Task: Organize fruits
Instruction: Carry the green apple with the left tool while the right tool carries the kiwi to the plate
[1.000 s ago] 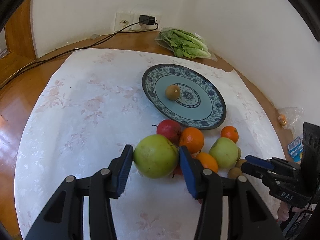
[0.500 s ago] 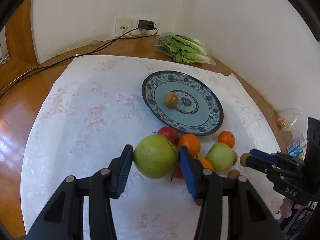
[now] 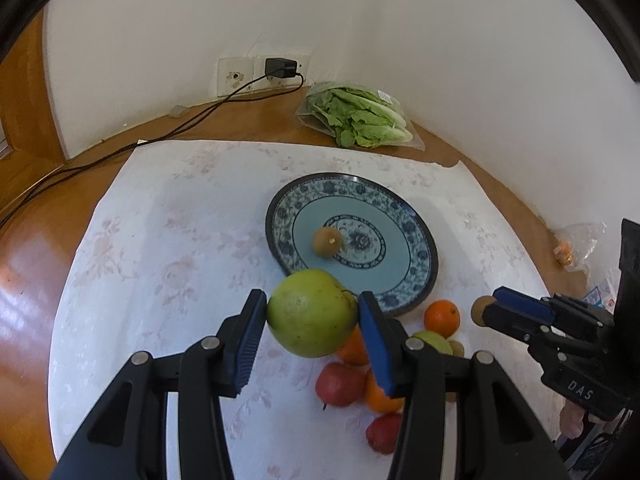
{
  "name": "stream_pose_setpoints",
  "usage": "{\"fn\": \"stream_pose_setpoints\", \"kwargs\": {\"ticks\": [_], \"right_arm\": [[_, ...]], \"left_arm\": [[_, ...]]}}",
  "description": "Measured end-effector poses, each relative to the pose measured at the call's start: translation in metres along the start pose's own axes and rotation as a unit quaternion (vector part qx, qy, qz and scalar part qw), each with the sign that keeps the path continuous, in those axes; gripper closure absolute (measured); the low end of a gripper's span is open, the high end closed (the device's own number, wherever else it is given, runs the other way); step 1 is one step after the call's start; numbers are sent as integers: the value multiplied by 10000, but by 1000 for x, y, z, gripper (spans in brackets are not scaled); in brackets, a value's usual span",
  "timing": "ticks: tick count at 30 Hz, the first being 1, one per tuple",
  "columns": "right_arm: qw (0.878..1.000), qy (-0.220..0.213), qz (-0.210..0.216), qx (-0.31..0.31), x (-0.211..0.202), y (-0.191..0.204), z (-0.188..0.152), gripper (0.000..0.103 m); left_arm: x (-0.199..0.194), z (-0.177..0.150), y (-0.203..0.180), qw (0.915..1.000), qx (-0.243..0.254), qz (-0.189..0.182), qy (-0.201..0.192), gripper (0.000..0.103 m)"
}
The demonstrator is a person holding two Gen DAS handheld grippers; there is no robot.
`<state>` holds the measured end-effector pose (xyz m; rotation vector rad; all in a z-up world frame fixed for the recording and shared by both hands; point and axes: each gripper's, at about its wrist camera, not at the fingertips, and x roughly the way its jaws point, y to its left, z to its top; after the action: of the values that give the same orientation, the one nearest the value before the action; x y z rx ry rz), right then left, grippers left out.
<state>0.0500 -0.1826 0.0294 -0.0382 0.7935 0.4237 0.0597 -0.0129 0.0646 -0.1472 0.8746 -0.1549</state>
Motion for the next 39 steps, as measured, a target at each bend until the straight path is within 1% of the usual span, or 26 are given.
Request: {"fn": "stream_pose_setpoints", "kwargs": {"ticks": [8,11,16,21,32,39], "right_arm": [[10000,-70,7,-61,19,-5,19,79],[9999,-87,11,-86,25,-6,24,79],[9998,-106,2,-183,37,-7,32,79],[9998,-56,-7,-212,53,-7,37,79],[9996,132,-117,-200,81,-12,37,79],[9996,181,-128,-195,84,-14,36,79]], "left_arm": [[22,11,-12,9999,110,-37,85,53],[32,12,-13,9998,101,-9,146,53],[45,17,-13,9999,51,127,102,53],[56,20,-12,9998,27,107,152,53],[69,23,-11,9999,44,105,111,53],[70,24,-11,9999,45,87,98,53]]}}
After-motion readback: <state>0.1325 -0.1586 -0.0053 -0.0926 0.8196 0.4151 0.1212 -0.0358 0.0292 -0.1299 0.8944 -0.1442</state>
